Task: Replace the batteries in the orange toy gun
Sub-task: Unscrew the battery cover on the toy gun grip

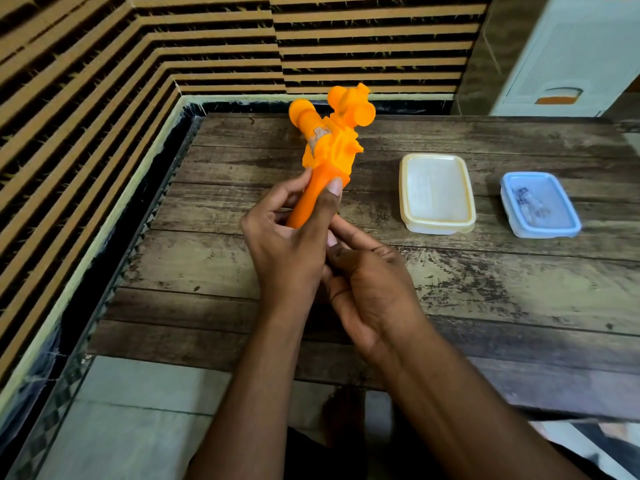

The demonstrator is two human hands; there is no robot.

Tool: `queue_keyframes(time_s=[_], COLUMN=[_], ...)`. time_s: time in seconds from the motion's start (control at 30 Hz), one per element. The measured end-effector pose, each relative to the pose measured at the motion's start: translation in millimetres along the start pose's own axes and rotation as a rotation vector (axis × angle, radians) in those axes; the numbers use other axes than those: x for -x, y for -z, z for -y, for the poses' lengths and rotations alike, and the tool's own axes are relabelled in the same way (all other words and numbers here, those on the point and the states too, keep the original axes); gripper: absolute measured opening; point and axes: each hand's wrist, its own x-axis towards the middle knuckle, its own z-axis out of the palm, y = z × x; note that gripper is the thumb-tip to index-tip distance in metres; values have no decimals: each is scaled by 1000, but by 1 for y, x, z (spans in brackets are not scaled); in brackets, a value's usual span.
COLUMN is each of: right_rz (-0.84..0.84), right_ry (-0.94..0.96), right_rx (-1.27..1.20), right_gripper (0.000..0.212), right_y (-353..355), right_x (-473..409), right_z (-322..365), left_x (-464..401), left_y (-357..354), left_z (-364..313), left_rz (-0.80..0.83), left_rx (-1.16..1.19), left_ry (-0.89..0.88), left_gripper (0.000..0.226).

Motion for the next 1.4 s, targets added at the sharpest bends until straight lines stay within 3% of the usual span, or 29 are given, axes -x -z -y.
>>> queue_keyframes(time_s=[0.37, 0.6, 1.1, 1.4], right_rz=[-10, -18, -16, -122], right_ry=[-20, -34, -112, 65], right_rx=[-6, -43, -89, 213], right_gripper=[52, 46, 40, 33], right_y=[4, 4, 8, 8], right_x=[-1, -1, -8, -8], right_z=[1, 5, 11, 13], left_x=[-2, -4, -4, 2], left_y=[0, 0, 0, -3], left_z=[11, 19, 19, 5], left_rz=[39, 79, 87, -16], left_rx=[-204, -313, -349, -242], left_ry=[-112, -206, -202, -149], left_gripper=[37, 39, 41, 34])
